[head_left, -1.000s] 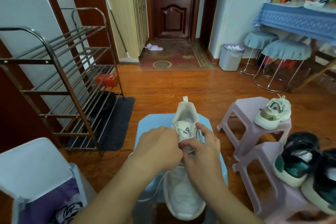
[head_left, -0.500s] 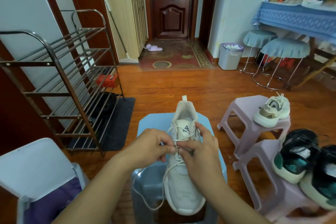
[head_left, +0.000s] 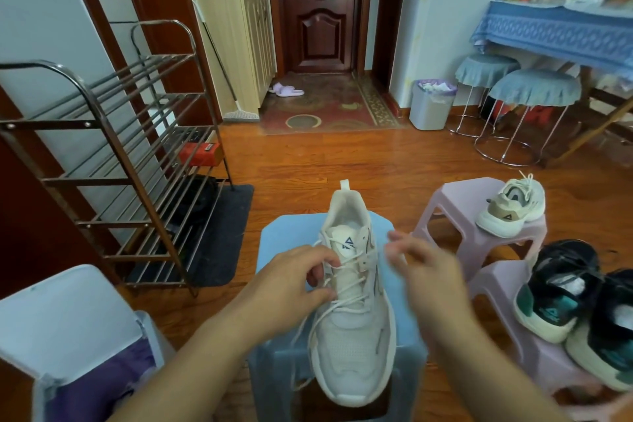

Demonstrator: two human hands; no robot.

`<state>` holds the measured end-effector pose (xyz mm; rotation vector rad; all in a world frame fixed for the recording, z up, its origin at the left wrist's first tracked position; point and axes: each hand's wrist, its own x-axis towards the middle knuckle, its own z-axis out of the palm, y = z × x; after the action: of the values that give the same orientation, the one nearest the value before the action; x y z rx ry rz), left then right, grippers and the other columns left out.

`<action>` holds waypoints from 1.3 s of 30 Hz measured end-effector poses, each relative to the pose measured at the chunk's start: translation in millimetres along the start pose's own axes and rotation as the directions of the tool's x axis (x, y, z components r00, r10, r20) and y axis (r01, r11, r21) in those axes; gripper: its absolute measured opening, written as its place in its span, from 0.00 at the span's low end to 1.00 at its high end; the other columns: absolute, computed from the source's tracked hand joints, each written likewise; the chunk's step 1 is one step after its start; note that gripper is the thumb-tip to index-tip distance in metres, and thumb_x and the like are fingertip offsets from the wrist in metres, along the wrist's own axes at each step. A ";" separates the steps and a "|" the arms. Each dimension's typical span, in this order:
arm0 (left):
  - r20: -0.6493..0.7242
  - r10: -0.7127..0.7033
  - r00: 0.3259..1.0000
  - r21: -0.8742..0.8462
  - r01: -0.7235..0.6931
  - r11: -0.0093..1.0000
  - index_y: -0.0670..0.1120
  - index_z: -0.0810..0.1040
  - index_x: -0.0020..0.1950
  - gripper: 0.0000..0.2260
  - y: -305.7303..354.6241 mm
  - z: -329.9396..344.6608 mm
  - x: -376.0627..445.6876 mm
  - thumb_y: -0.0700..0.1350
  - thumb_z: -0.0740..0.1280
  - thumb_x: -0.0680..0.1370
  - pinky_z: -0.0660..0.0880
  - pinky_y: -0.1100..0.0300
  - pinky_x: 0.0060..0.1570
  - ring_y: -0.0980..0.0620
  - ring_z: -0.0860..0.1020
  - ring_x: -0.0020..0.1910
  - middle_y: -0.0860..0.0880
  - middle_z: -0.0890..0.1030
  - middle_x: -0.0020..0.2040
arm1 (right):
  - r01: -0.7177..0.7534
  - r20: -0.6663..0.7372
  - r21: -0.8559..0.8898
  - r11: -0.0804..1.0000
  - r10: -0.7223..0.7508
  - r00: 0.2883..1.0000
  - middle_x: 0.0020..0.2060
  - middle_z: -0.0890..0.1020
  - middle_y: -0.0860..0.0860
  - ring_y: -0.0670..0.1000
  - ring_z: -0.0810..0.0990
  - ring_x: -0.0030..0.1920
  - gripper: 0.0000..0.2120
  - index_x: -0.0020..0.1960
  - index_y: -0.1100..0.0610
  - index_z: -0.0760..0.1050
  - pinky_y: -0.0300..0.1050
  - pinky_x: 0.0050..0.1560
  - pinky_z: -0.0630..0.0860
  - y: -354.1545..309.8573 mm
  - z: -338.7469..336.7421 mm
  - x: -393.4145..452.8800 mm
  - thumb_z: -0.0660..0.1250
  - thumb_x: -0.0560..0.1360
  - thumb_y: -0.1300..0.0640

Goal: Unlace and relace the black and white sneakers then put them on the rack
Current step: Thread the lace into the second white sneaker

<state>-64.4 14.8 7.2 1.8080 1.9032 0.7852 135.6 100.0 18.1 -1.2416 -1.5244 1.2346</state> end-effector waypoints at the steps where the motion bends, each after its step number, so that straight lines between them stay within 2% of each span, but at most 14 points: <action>1: -0.009 -0.002 1.000 -0.017 0.002 1.000 0.65 0.74 0.57 0.17 -2.1 0.7 0.0 0.50 0.76 0.74 0.77 0.53 0.53 0.58 0.77 0.49 0.59 0.77 0.46 | -0.068 -0.089 0.181 0.981 0.085 0.992 0.54 0.84 0.44 0.46 0.82 0.55 0.07 0.48 0.52 0.84 0.46 0.55 0.76 -5.6 -22.7 11.2 0.68 0.78 0.61; 2: -0.018 -0.007 1.000 -0.036 0.006 0.999 0.65 0.74 0.57 0.17 -3.4 1.8 -1.0 0.50 0.76 0.74 0.77 0.53 0.53 0.58 0.77 0.49 0.59 0.77 0.46 | -0.089 -0.176 0.428 0.899 0.180 0.968 0.52 0.85 0.48 0.49 0.84 0.53 0.08 0.54 0.55 0.82 0.47 0.52 0.78 -5.5 -46.1 26.5 0.65 0.80 0.61; 3: -0.023 -0.014 1.000 -0.055 0.013 0.998 0.65 0.74 0.57 0.17 -4.2 2.9 -1.8 0.49 0.76 0.75 0.77 0.53 0.54 0.58 0.77 0.50 0.59 0.77 0.47 | -0.101 -0.157 0.731 0.674 0.311 0.937 0.49 0.85 0.51 0.50 0.85 0.49 0.11 0.60 0.57 0.79 0.46 0.49 0.80 -8.6 -67.0 34.1 0.60 0.82 0.61; 4: -0.018 -0.023 1.000 -0.070 0.022 0.997 0.66 0.74 0.57 0.18 -4.3 3.7 -2.5 0.49 0.76 0.75 0.77 0.53 0.54 0.59 0.77 0.50 0.59 0.76 0.48 | -0.107 -0.090 0.885 0.453 0.392 0.916 0.43 0.84 0.51 0.47 0.84 0.42 0.12 0.63 0.59 0.75 0.42 0.42 0.79 -11.9 -80.2 39.7 0.57 0.83 0.61; 5: -0.009 -0.029 1.000 -0.081 0.028 0.996 0.67 0.74 0.58 0.18 -4.3 4.8 -3.0 0.49 0.75 0.75 0.77 0.53 0.54 0.59 0.77 0.51 0.59 0.76 0.49 | -0.149 -0.031 0.898 0.413 0.398 0.917 0.36 0.80 0.48 0.44 0.78 0.33 0.10 0.62 0.59 0.72 0.37 0.33 0.74 -15.0 -85.6 39.6 0.56 0.84 0.61; 7: 0.010 -0.032 0.999 -0.090 0.033 0.995 0.70 0.73 0.58 0.18 -3.5 6.1 -4.5 0.50 0.74 0.77 0.77 0.53 0.54 0.58 0.76 0.51 0.59 0.75 0.50 | -0.231 0.018 0.591 0.773 0.274 0.962 0.30 0.71 0.46 0.44 0.66 0.27 0.04 0.52 0.54 0.70 0.35 0.27 0.61 -29.6 -72.8 31.4 0.58 0.84 0.55; 8: 0.013 -0.031 0.999 -0.096 0.032 0.995 0.70 0.73 0.59 0.18 -3.2 6.2 -5.1 0.50 0.73 0.77 0.77 0.53 0.55 0.58 0.76 0.51 0.59 0.75 0.50 | -0.164 0.013 0.212 0.963 0.165 0.986 0.31 0.72 0.46 0.45 0.67 0.28 0.06 0.50 0.52 0.71 0.37 0.27 0.62 -30.4 -58.5 25.8 0.60 0.83 0.51; 10: 0.009 -0.030 0.999 -0.114 0.031 0.993 0.71 0.73 0.59 0.19 -3.1 5.9 -6.0 0.50 0.74 0.77 0.77 0.52 0.55 0.57 0.77 0.51 0.58 0.75 0.50 | 0.161 0.190 -0.416 0.895 -0.087 0.978 0.35 0.79 0.47 0.46 0.76 0.33 0.10 0.49 0.46 0.73 0.44 0.33 0.71 -27.5 -27.6 8.9 0.65 0.78 0.41; 12: -0.001 -0.032 0.999 -0.107 0.032 0.994 0.71 0.73 0.59 0.19 -3.4 5.8 -6.4 0.50 0.74 0.77 0.77 0.52 0.55 0.58 0.77 0.52 0.58 0.75 0.50 | 0.318 0.364 -0.628 0.710 -0.093 0.927 0.36 0.80 0.47 0.46 0.79 0.38 0.15 0.48 0.45 0.72 0.47 0.39 0.76 -15.4 -5.2 -5.2 0.67 0.74 0.35; 21: -0.015 -0.037 0.999 -0.020 0.037 0.999 0.69 0.73 0.60 0.19 -2.2 4.1 -4.1 0.52 0.75 0.75 0.77 0.52 0.56 0.61 0.76 0.53 0.61 0.74 0.50 | 0.379 0.439 -0.722 0.579 -0.040 0.898 0.40 0.79 0.46 0.51 0.80 0.42 0.09 0.48 0.47 0.71 0.54 0.46 0.79 -5.6 1.1 -4.8 0.60 0.81 0.42; 26: -0.012 -0.048 0.999 0.037 0.049 0.998 0.69 0.72 0.61 0.19 -0.3 1.3 -4.7 0.54 0.74 0.76 0.76 0.55 0.56 0.63 0.75 0.53 0.62 0.74 0.50 | 0.089 0.130 -0.944 0.317 0.112 0.985 0.43 0.79 0.49 0.51 0.80 0.44 0.04 0.53 0.50 0.74 0.50 0.46 0.81 4.2 -80.5 32.7 0.65 0.80 0.51; 30: -0.002 -0.037 0.999 0.078 0.037 0.996 0.69 0.71 0.62 0.15 2.2 0.4 -7.0 0.55 0.69 0.79 0.76 0.56 0.55 0.62 0.75 0.52 0.61 0.74 0.50 | -0.013 0.042 -0.985 0.172 0.314 0.948 0.48 0.80 0.52 0.53 0.79 0.45 0.09 0.59 0.52 0.77 0.45 0.46 0.78 13.4 -119.4 58.6 0.64 0.80 0.60; 35: 0.021 -0.059 0.998 0.085 0.057 0.995 0.70 0.69 0.64 0.13 9.5 -2.4 -12.5 0.53 0.62 0.84 0.77 0.55 0.53 0.61 0.75 0.51 0.61 0.74 0.50 | -0.233 -0.142 -0.943 0.237 0.345 0.928 0.37 0.74 0.55 0.57 0.79 0.46 0.12 0.39 0.58 0.68 0.52 0.49 0.79 15.3 -130.4 68.2 0.64 0.81 0.59; 39: 0.032 -0.060 0.998 0.090 0.057 0.994 0.70 0.68 0.64 0.15 14.4 -0.8 -14.3 0.53 0.65 0.82 0.77 0.53 0.54 0.61 0.76 0.51 0.62 0.73 0.51 | -0.214 -0.118 -0.933 0.290 0.317 0.941 0.41 0.78 0.56 0.57 0.81 0.47 0.04 0.48 0.60 0.75 0.54 0.52 0.81 3.1 -112.7 58.9 0.67 0.79 0.58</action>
<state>-52.6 0.5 15.7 1.7967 1.9883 0.6554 232.5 180.0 38.4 -2.2987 -2.2967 0.4418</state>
